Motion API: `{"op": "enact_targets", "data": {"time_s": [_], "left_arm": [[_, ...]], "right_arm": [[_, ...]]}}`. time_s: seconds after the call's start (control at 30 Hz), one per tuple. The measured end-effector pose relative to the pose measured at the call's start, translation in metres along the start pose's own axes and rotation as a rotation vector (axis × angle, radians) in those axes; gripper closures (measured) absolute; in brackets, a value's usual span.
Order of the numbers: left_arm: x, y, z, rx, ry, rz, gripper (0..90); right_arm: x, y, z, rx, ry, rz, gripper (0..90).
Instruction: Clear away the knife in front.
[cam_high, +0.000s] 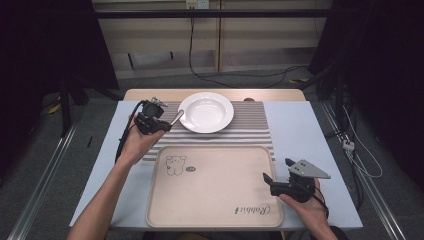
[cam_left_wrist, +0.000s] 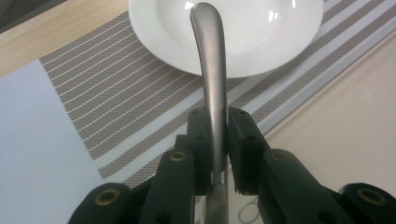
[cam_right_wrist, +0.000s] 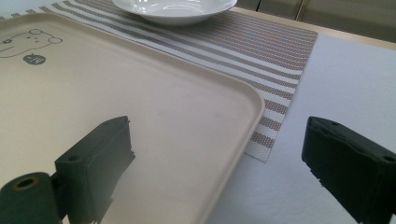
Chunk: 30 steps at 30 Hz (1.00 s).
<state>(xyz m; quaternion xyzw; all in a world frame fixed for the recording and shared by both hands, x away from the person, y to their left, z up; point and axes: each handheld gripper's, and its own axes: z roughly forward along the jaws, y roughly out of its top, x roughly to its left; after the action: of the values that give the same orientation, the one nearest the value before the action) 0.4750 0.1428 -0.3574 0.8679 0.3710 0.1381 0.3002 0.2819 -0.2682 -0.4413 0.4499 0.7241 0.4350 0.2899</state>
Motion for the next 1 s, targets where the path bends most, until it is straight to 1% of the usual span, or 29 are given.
{"op": "enact_targets", "data": {"time_s": [0.17, 0.2, 0.3, 0.43, 0.6, 0.7, 0.77, 0.8, 0.83, 0.87, 0.93, 1.0], "left_arm": [[-0.010, -0.004, 0.002, -0.003, -0.016, -0.006, 79.7], [-0.012, -0.004, 0.002, 0.003, -0.009, -0.004, 79.7], [-0.019, -0.004, 0.003, -0.001, -0.023, 0.011, 79.7], [-0.027, -0.005, 0.004, -0.008, -0.058, 0.036, 79.7], [-0.040, -0.006, 0.003, -0.004, -0.064, 0.048, 79.7], [-0.048, -0.007, 0.000, -0.005, -0.068, 0.068, 79.8], [-0.053, -0.006, -0.003, 0.004, -0.071, 0.086, 79.7], [-0.055, -0.006, -0.004, -0.006, -0.071, 0.081, 79.7], [-0.056, -0.006, -0.005, -0.001, -0.073, 0.089, 79.7], [-0.058, -0.006, -0.006, -0.006, -0.074, 0.085, 79.7], [-0.061, -0.006, -0.007, 0.002, -0.075, 0.088, 79.7], [-0.063, -0.008, -0.006, 0.014, -0.081, 0.074, 79.7]], "right_arm": [[0.000, 0.000, 0.000, 0.001, -0.001, -0.004, 8.9], [0.000, 0.000, 0.000, 0.000, -0.001, -0.004, 8.9], [0.000, 0.000, 0.000, 0.000, -0.001, -0.004, 8.9], [0.000, 0.000, 0.000, 0.000, -0.001, -0.003, 8.9], [0.000, 0.000, 0.000, 0.000, -0.001, -0.004, 8.9], [0.000, 0.000, 0.000, 0.000, -0.002, -0.005, 8.9], [0.000, 0.000, 0.000, 0.001, -0.005, -0.007, 8.9], [0.000, 0.000, 0.000, 0.002, -0.005, -0.007, 8.8], [0.000, 0.000, 0.000, 0.001, -0.005, -0.007, 8.9], [0.000, 0.000, 0.000, 0.000, -0.005, -0.007, 8.9], [0.001, 0.000, 0.000, 0.001, -0.003, -0.006, 8.9], [0.000, 0.000, 0.000, -0.001, -0.002, -0.007, 8.9]]}}
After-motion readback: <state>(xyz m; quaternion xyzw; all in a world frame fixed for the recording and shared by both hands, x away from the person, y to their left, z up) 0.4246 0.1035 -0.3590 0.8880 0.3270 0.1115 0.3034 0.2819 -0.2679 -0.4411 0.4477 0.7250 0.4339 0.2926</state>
